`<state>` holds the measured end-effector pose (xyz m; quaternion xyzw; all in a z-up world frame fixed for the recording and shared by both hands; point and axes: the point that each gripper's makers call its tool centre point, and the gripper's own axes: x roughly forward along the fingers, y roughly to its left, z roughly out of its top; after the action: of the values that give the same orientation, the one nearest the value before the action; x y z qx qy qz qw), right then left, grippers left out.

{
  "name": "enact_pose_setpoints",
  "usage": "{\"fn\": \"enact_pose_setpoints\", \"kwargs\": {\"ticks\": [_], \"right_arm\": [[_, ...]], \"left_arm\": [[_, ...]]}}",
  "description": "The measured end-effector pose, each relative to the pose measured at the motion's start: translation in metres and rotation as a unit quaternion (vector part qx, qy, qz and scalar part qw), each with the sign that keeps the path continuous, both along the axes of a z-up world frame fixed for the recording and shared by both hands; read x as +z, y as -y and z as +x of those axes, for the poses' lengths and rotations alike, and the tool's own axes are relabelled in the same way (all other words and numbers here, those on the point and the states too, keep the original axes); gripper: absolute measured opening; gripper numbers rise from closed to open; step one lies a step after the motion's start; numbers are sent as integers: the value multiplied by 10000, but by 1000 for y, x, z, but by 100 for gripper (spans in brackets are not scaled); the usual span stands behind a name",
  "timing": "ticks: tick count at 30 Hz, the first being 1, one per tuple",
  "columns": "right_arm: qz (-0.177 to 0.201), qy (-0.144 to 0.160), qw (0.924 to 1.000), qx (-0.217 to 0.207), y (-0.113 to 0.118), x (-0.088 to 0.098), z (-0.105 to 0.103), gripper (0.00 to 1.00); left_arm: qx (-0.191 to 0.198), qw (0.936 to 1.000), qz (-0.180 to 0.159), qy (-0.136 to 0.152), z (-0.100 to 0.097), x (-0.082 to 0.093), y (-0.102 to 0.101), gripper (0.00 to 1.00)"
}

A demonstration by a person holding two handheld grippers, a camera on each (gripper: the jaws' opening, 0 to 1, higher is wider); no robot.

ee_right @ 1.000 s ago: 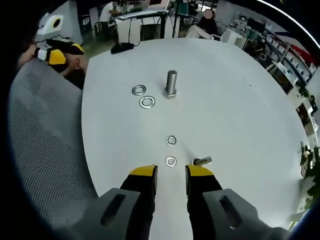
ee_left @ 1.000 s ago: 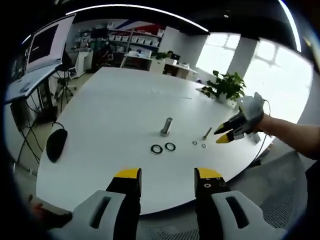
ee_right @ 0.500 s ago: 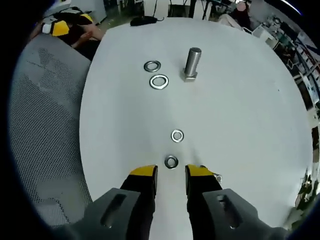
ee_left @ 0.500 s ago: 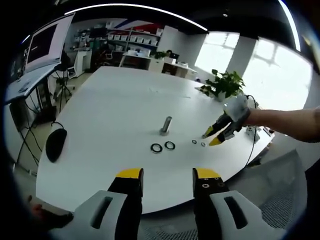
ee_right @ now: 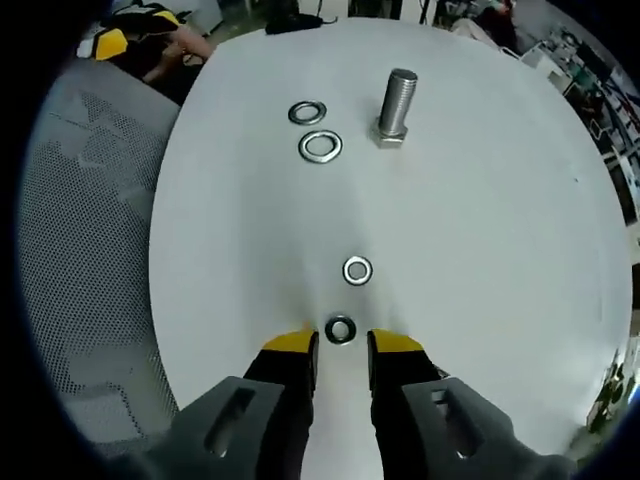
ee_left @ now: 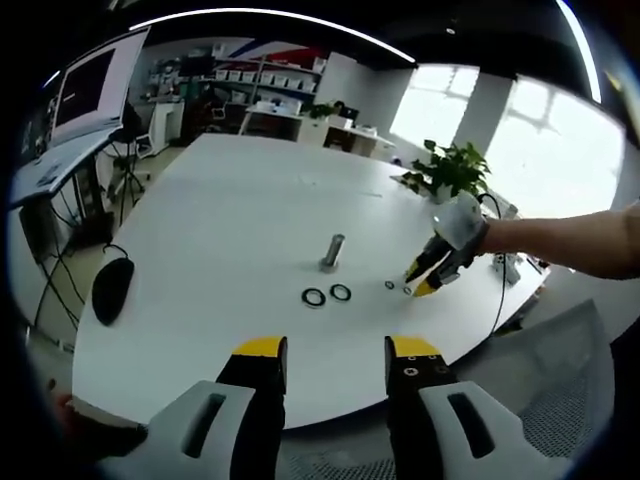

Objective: Place the washer onto the threaded stud by aligning its center hole with the stud, sliding it down to the base, and recovering from edge contact or off-axis alignment until the washer reaches the visible bottom stop.

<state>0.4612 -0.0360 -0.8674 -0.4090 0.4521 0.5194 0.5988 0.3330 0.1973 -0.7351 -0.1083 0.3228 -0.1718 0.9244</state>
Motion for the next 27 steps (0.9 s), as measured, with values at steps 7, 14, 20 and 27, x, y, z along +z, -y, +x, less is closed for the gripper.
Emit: {"fn": "enact_pose_setpoints", "kwargs": {"ticks": [7, 14, 20, 27], "right_arm": [[2, -48, 10000, -35, 0, 0, 0, 20], [-29, -90, 9998, -149, 0, 0, 1, 19], [-114, -64, 9997, -208, 0, -1, 1, 19], [-257, -60, 9989, -388, -2, 0, 0, 19]], "left_arm": [[0, 10000, 17, -14, 0, 0, 0, 37], [29, 10000, -18, 21, 0, 1, 0, 37], [58, 10000, -42, 28, 1, 2, 0, 37], [96, 9999, -77, 74, 1, 4, -1, 37]]}}
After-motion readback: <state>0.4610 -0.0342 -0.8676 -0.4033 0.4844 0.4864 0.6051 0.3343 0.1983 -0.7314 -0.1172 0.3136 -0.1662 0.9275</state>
